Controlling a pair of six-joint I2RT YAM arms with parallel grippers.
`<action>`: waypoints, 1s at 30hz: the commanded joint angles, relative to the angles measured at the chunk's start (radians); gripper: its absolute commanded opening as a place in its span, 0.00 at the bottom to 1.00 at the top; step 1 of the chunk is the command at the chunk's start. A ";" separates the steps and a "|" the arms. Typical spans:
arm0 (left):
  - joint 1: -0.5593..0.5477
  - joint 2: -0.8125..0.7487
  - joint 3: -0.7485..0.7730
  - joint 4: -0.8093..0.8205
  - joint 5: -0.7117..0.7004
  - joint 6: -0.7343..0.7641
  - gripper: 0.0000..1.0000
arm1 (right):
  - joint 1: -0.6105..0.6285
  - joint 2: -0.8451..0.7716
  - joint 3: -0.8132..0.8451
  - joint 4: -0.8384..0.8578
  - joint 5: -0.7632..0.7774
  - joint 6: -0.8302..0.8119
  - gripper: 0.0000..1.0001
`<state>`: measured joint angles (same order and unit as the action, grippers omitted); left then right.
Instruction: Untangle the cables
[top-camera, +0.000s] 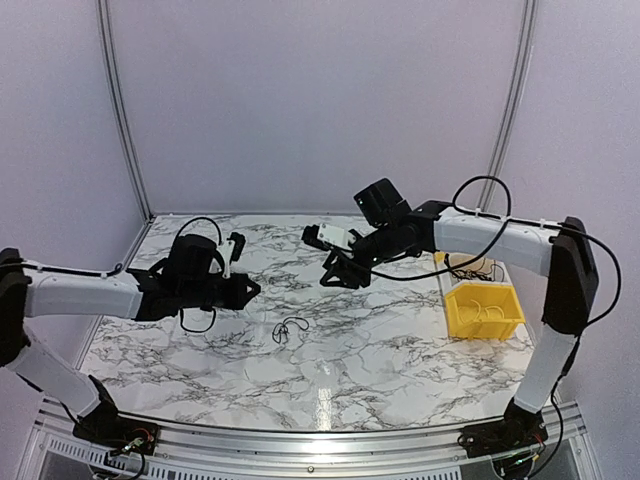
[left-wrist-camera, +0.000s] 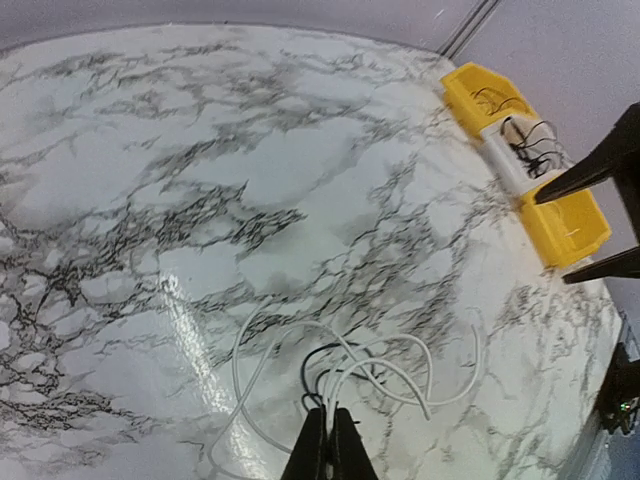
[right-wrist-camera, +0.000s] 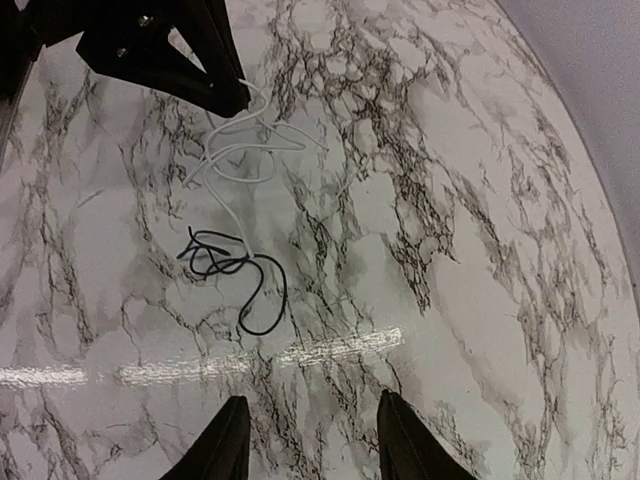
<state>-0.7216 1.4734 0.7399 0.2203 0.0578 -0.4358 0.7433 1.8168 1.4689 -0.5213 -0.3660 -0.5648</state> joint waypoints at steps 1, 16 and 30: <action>-0.006 -0.177 -0.001 0.000 0.110 0.020 0.00 | 0.011 -0.079 0.057 -0.003 -0.091 0.032 0.46; -0.018 -0.286 0.125 -0.152 0.100 0.017 0.00 | 0.108 -0.087 0.200 -0.035 -0.178 0.078 0.54; -0.030 -0.282 0.134 -0.149 0.109 0.012 0.00 | 0.137 -0.006 0.240 -0.059 -0.125 0.073 0.37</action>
<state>-0.7452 1.2018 0.8387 0.0822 0.1520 -0.4229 0.8799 1.7954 1.6657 -0.5575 -0.4881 -0.4973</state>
